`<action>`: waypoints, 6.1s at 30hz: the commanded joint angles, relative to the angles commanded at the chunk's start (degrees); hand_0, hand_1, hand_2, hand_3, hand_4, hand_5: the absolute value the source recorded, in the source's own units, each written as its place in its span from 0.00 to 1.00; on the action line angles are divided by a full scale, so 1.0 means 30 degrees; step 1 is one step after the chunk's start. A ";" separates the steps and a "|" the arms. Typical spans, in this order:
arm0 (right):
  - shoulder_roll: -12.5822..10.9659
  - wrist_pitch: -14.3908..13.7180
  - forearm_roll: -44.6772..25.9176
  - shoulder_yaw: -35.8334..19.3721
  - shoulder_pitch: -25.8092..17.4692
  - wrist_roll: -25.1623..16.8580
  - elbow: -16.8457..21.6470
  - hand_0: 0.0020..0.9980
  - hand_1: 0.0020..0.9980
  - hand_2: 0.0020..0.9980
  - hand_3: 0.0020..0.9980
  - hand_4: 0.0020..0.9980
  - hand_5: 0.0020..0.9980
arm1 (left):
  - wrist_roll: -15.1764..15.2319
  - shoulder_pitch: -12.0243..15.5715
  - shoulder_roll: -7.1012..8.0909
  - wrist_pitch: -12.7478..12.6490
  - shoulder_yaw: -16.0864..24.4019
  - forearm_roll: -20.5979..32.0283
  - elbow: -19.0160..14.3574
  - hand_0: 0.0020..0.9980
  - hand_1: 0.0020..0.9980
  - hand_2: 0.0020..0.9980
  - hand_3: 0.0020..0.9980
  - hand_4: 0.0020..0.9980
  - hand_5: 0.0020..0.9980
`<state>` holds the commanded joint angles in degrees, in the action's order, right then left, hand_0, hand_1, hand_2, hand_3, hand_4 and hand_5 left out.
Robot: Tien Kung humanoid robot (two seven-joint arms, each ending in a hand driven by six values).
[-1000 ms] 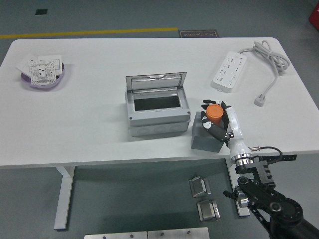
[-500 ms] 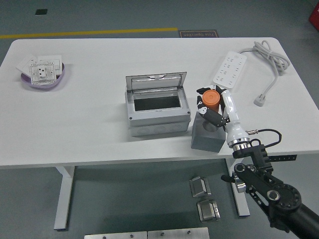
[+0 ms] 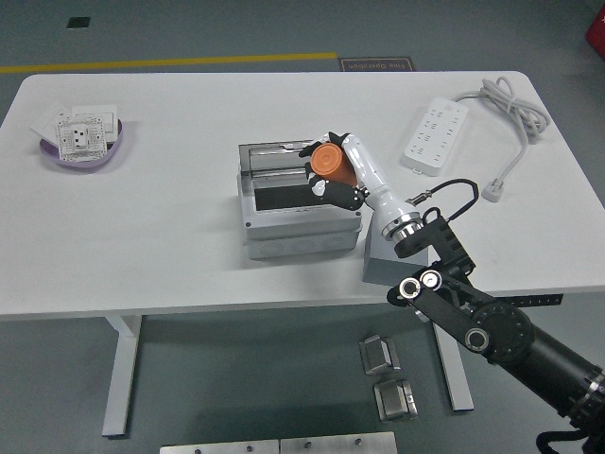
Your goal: Pick up the cylinder from the cube,place it in the box,flap close box
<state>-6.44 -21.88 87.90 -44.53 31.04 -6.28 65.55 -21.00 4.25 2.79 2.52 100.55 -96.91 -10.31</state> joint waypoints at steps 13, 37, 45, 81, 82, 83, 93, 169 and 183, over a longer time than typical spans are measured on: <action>0.0574 0.1173 0.1761 0.1242 0.1856 0.1961 -0.1840 0.25 0.29 0.49 0.42 0.01 0.00 | -0.0012 -0.0085 0.0075 -0.0053 -0.0178 0.0115 0.0000 0.73 0.74 0.74 0.87 0.58 0.12; 0.1269 0.2724 0.4080 0.5317 0.5718 0.3052 -0.5303 0.21 0.30 0.50 0.43 0.05 0.00 | 0.0062 -0.0197 0.0295 -0.0099 -0.0298 0.0037 0.0000 0.73 0.74 0.74 0.87 0.59 0.13; 0.1289 0.2868 0.4631 0.5415 0.5886 0.2987 -0.5259 0.41 0.47 0.57 0.61 0.31 0.00 | 0.0069 -0.0225 0.0318 -0.0100 -0.0386 0.0080 0.0000 0.73 0.74 0.74 0.87 0.59 0.13; 0.0826 0.2736 0.4827 0.5078 0.5530 0.2749 -0.4706 0.37 0.50 0.65 0.80 0.88 0.27 | 0.0107 -0.0314 0.0292 -0.0074 -0.0816 0.0328 0.0000 0.73 0.74 0.74 0.87 0.58 0.14; 0.0668 0.2756 0.4657 0.5029 0.5491 0.2812 -0.4350 0.37 0.50 0.65 0.80 0.88 0.27 | 0.0102 -0.0282 0.0263 -0.0074 -0.0778 0.0314 0.0000 0.73 0.74 0.74 0.87 0.58 0.14; 0.0492 0.2785 0.4487 0.4983 0.5453 0.2874 -0.4015 0.37 0.50 0.65 0.80 0.88 0.27 | 0.0094 -0.0254 0.0238 -0.0074 -0.0740 0.0300 0.0000 0.73 0.74 0.74 0.87 0.58 0.14; -0.2144 0.3328 0.3170 0.4407 0.5322 0.3532 0.0092 0.37 0.47 0.64 0.79 0.87 0.28 | 0.0049 -0.0070 0.0089 -0.0099 -0.0491 0.0313 0.0000 0.73 0.74 0.74 0.87 0.58 0.14; -0.1096 0.3923 0.0878 0.2969 0.6000 0.2488 -0.3391 0.83 0.73 0.72 0.75 1.00 1.00 | 0.0192 -0.0184 -0.0058 -0.0088 -0.0411 0.0283 0.0000 0.73 0.74 0.72 0.87 0.56 0.13; -0.1869 0.3800 0.0718 0.3879 0.5127 0.2702 -0.2175 0.83 0.73 0.72 0.75 0.98 1.00 | 0.0246 -0.0204 -0.0111 -0.0112 -0.0419 0.0396 0.0000 0.72 0.74 0.72 0.87 0.56 0.13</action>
<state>-12.05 -10.48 90.05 -32.89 46.42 1.83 59.03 -20.26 3.64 2.46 2.18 99.29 -95.72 -10.31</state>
